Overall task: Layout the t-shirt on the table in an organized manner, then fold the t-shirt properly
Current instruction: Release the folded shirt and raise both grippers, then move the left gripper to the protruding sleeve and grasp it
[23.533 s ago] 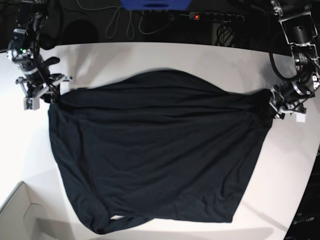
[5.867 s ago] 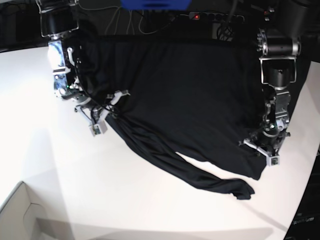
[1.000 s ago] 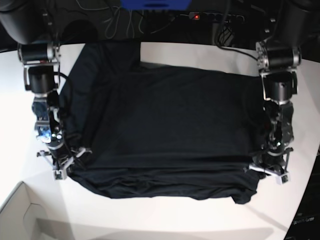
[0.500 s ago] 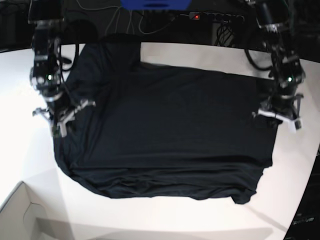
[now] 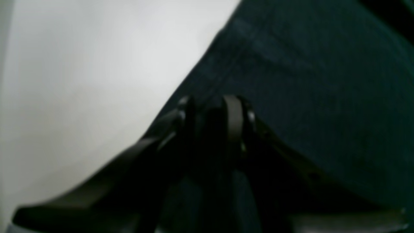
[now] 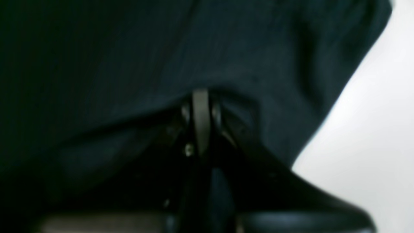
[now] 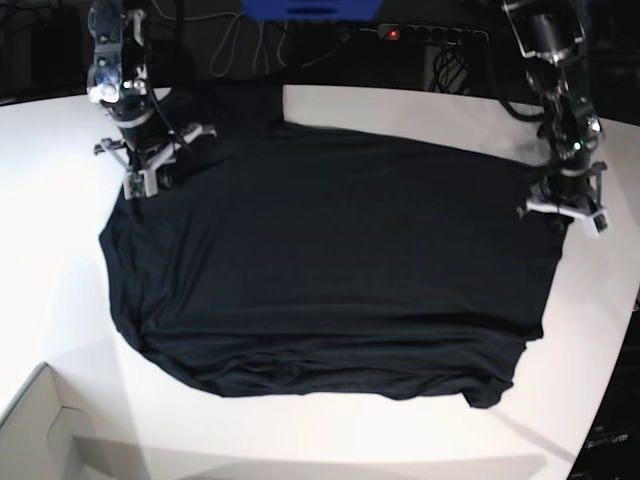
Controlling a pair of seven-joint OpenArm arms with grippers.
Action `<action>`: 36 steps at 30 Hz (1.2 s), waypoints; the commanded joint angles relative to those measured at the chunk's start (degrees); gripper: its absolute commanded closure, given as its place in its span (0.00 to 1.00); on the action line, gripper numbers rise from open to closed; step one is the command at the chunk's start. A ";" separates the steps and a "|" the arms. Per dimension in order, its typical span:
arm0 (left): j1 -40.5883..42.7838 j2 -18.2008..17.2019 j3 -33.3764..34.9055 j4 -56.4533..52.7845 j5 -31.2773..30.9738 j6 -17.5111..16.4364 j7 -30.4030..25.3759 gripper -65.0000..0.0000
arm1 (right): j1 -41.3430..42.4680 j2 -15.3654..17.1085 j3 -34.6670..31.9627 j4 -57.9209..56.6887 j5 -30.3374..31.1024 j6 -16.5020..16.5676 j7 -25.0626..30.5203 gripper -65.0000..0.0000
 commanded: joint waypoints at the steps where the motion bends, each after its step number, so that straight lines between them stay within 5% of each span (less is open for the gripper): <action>1: -0.53 -0.08 0.14 -2.44 0.35 0.38 4.21 0.78 | 2.18 0.47 0.15 -2.65 -0.66 -0.04 -1.93 1.00; 21: -30.24 -1.22 0.23 -28.29 0.35 0.38 0.07 0.78 | 42.71 6.01 -2.75 -40.37 -0.74 -0.04 1.68 1.00; 26: -29.72 -1.22 -0.12 -18.71 0.00 0.38 0.78 0.78 | 40.95 7.77 -2.40 -32.46 -0.74 -0.04 1.76 1.00; 32: -21.36 -0.25 -0.30 2.39 -0.18 0.38 10.36 0.78 | 31.72 8.56 3.58 -14.52 -0.48 -0.04 1.68 1.00; 36: -11.17 4.14 0.23 17.87 -0.18 0.38 17.22 0.77 | 23.54 8.47 7.97 -4.24 -0.39 -0.04 -1.49 1.00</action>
